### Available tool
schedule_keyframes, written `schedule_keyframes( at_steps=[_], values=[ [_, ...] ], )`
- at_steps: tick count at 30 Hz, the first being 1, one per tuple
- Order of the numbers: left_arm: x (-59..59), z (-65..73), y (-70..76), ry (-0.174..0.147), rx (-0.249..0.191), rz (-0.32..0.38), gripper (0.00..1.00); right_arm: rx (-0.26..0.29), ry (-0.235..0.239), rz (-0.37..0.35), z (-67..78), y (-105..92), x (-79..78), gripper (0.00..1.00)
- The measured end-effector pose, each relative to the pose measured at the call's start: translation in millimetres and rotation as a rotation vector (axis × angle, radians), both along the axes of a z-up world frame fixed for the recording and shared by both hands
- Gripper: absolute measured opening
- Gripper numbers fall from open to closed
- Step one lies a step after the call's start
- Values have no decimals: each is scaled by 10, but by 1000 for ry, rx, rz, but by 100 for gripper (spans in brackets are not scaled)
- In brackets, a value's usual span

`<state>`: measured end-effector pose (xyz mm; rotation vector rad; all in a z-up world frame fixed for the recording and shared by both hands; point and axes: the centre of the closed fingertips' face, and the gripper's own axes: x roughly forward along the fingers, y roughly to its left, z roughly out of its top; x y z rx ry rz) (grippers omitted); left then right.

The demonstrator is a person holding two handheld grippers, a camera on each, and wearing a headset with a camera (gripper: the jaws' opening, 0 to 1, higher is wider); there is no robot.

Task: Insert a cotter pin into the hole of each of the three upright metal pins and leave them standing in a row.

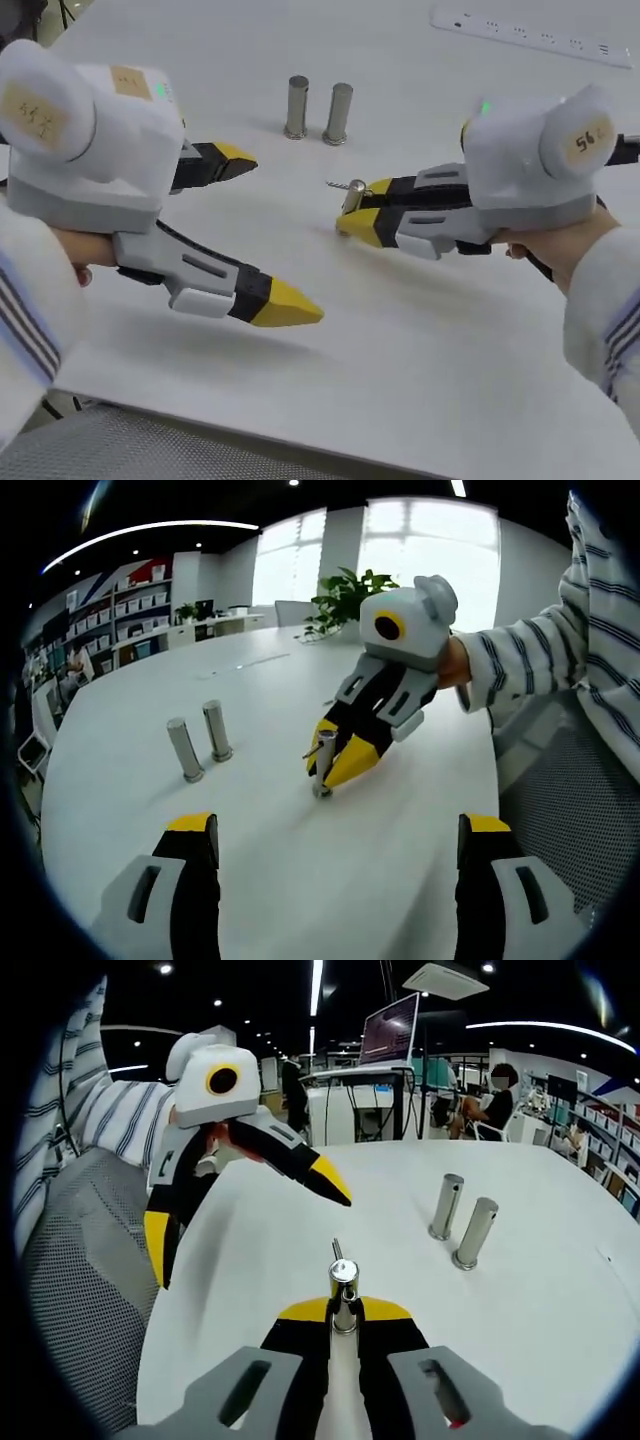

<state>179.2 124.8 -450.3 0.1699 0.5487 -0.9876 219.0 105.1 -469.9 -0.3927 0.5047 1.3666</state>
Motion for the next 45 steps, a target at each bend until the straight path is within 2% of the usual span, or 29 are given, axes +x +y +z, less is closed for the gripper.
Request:
schedule_keyframes(
  at_steps=[7, 15, 23, 27, 31, 34, 36, 40, 43, 45],
  values=[
    [30, 8, 26, -2, -8, 15, 99, -17, 2, 1, -40, 37, 46, 4],
    [20, 6, -10, 8, -10, 18, 99, -20, 13, 0, -50, 78, 56, 4],
    [22, 13, -4, 11, -13, 19, 99, -31, -6, -4, -56, 80, 76, 4],
    [28, 22, -13, 10, -14, 22, 99, -28, -1, -10, -53, 88, 78, 5],
    [40, 52, -13, 7, -19, 24, 99, 1, -9, -20, 41, 89, 81, 15],
    [51, 70, -10, 4, -19, 24, 99, 11, -14, -25, 125, 52, 62, 19],
    [62, 88, -7, 1, -22, 25, 99, 14, -15, -34, 158, -3, 79, 24],
    [81, 144, -9, -5, -36, 31, 99, 19, -21, -64, 261, -138, 54, 41],
    [95, 193, -12, -8, -46, 36, 99, 17, -12, -102, 306, -248, 58, 44],
    [100, 218, -13, -12, -46, 38, 99, 22, -11, -152, 349, -373, 68, 47]
  ],
)
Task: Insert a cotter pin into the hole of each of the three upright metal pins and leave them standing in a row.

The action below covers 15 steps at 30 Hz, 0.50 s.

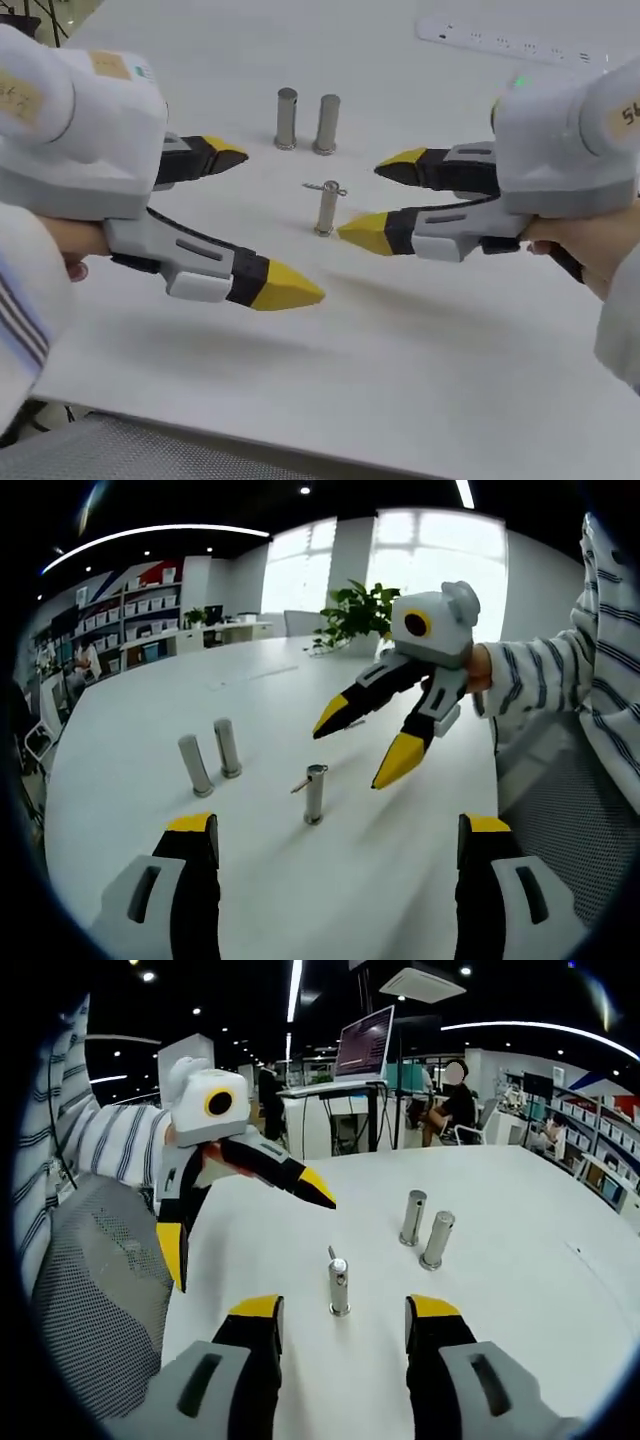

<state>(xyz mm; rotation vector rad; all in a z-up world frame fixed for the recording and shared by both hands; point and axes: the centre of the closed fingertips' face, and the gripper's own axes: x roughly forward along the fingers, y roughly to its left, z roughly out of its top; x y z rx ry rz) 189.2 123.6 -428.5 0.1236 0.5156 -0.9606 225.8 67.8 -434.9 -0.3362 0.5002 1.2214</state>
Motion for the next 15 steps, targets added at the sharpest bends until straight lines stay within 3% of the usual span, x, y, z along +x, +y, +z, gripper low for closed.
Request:
schedule_keyframes(
  at_steps=[7, 15],
  values=[
    [15, 81, -9, -9, -10, 4, 99, 16, 23, -137, 72, -388, -35, 69],
    [29, 104, -4, -4, -7, 9, 97, 49, 64, -287, 181, -755, -172, 78]
  ],
)
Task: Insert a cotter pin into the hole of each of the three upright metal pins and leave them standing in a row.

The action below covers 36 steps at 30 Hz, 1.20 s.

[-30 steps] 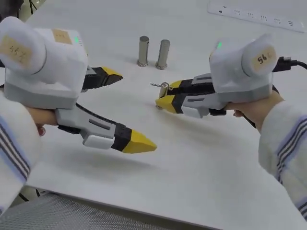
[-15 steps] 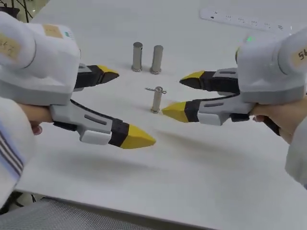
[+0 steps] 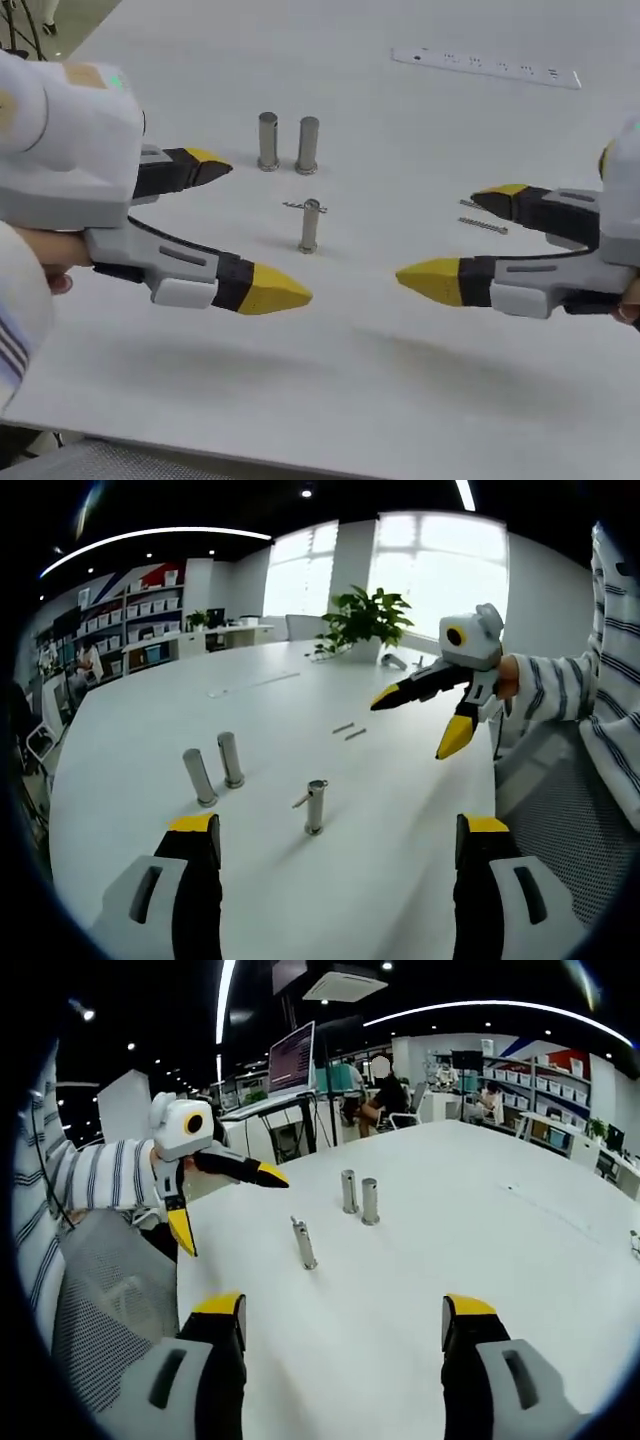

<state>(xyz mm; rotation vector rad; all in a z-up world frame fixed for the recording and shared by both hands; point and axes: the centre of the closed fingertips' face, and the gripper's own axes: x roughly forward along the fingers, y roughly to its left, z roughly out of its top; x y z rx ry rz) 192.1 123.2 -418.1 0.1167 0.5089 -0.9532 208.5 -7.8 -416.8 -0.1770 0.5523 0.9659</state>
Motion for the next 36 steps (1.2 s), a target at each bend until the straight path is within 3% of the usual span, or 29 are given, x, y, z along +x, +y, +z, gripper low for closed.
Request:
schedule_keyframes(
  at_steps=[5, 14, 24, 26, 31, 36],
  values=[
    [31, 26, 6, 0, -11, 11, 97, 48, 26, -77, 91, -113, -104, 85],
    [147, 102, 68, -4, -31, 32, 96, 59, 68, -138, 67, -287, -257, 89],
    [454, 194, 183, -27, -42, 61, 96, 53, 75, -179, 59, -414, -290, 90],
    [480, 217, 164, -31, -40, 65, 95, 55, 75, -189, 63, -439, -299, 90],
    [671, 225, 246, -46, -18, 73, 92, 57, 78, -206, 73, -484, -331, 90],
    [906, 251, 341, -49, -58, 133, 88, 53, 78, -218, 76, -520, -350, 90]
  ],
)
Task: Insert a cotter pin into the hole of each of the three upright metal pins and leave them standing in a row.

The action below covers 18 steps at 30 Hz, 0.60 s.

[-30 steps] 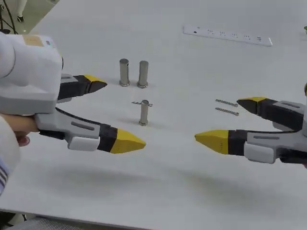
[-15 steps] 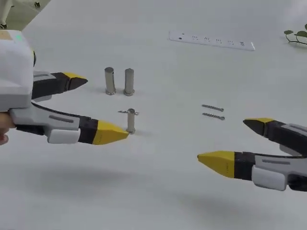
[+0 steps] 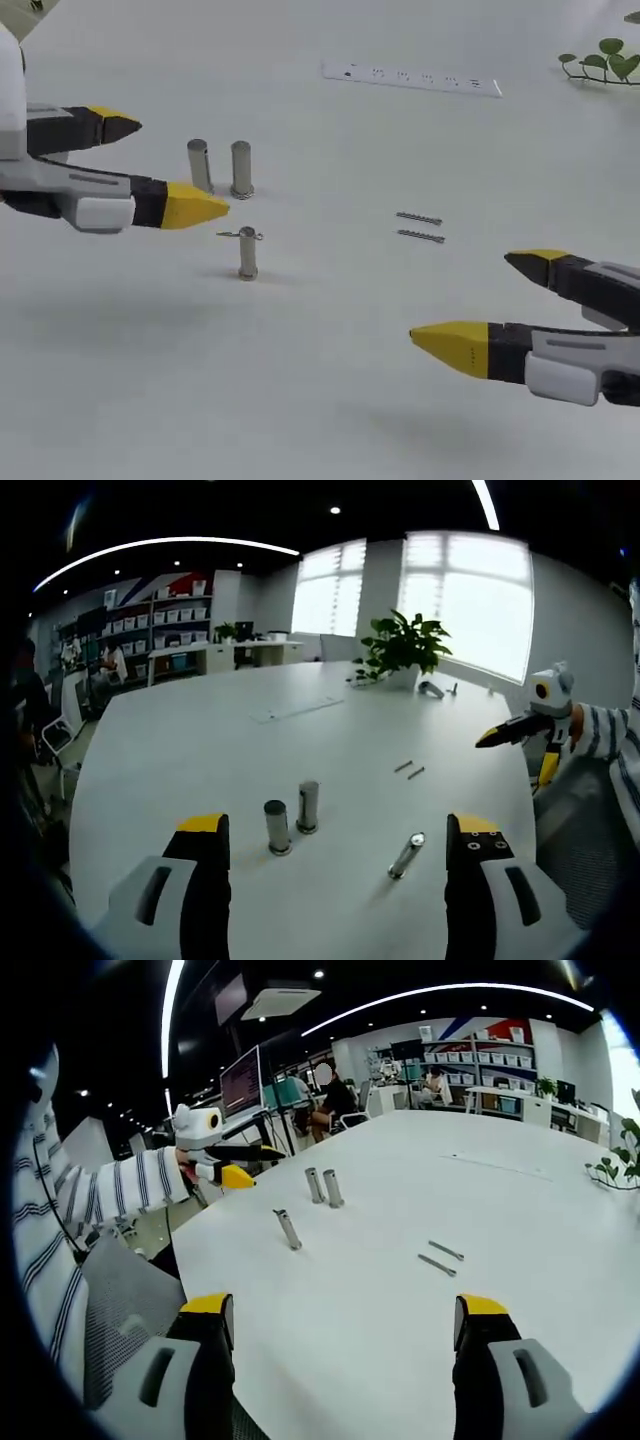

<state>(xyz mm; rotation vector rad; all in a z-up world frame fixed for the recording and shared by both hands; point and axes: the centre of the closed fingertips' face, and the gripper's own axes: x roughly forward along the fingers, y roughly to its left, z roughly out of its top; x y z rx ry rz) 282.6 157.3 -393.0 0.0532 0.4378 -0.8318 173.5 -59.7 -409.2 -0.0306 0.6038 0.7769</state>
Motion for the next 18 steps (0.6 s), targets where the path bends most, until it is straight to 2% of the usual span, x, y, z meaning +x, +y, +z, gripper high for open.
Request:
schedule_keyframes(
  at_steps=[3, 7, 10, 15, 18],
  values=[
    [135, -32, 68, 18, -15, 60, 85, -4, 1, -4, 0, -18, -8, 90],
    [219, -65, 86, 8, 10, 86, 80, -8, -1, -14, 9, -56, -12, 89],
    [261, -138, 84, 15, 31, 93, 76, -10, -1, -19, 13, -73, -14, 89],
    [339, -241, 40, 4, 67, 75, 66, -14, 0, -23, 10, -86, -19, 89],
    [395, -285, 29, 11, 63, 82, 59, -15, 3, -21, 1, -77, -23, 89]
  ],
)
